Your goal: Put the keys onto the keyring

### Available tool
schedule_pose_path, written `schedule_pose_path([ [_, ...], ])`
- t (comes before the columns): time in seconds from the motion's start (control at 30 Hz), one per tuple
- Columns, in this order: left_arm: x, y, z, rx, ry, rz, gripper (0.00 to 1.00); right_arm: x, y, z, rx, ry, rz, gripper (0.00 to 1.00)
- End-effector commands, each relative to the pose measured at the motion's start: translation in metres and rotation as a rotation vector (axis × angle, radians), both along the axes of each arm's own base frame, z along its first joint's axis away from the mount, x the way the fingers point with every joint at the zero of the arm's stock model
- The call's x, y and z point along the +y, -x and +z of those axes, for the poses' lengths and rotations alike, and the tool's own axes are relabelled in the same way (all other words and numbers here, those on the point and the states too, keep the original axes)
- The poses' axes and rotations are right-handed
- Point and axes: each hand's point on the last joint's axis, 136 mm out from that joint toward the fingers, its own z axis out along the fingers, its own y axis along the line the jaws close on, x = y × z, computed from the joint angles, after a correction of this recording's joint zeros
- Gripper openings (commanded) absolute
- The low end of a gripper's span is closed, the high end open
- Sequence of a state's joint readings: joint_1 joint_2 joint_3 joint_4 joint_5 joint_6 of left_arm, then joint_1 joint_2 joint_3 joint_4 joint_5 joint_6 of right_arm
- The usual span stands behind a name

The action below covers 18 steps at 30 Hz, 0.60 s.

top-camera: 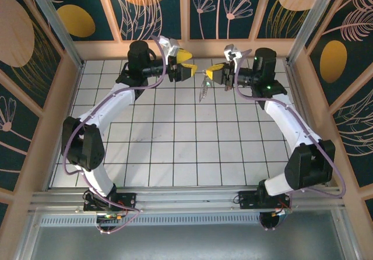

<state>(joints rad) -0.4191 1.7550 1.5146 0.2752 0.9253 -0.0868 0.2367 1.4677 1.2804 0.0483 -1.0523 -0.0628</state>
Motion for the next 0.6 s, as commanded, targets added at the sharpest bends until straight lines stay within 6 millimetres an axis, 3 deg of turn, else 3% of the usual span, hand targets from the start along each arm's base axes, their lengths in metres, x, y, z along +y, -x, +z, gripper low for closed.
schedule_pose_path([
  [0.0,0.002,0.017,0.002,-0.033,-0.042,-0.090,0.60,-0.003,0.010,-0.001,-0.008,0.025,0.094,0.00],
  [0.33,0.005,0.035,-0.010,-0.010,-0.066,-0.224,0.58,0.002,0.016,-0.006,0.026,-0.006,0.194,0.00],
  [0.57,0.002,0.043,-0.018,0.041,-0.056,-0.323,0.44,0.017,0.024,-0.008,0.022,-0.001,0.234,0.00],
])
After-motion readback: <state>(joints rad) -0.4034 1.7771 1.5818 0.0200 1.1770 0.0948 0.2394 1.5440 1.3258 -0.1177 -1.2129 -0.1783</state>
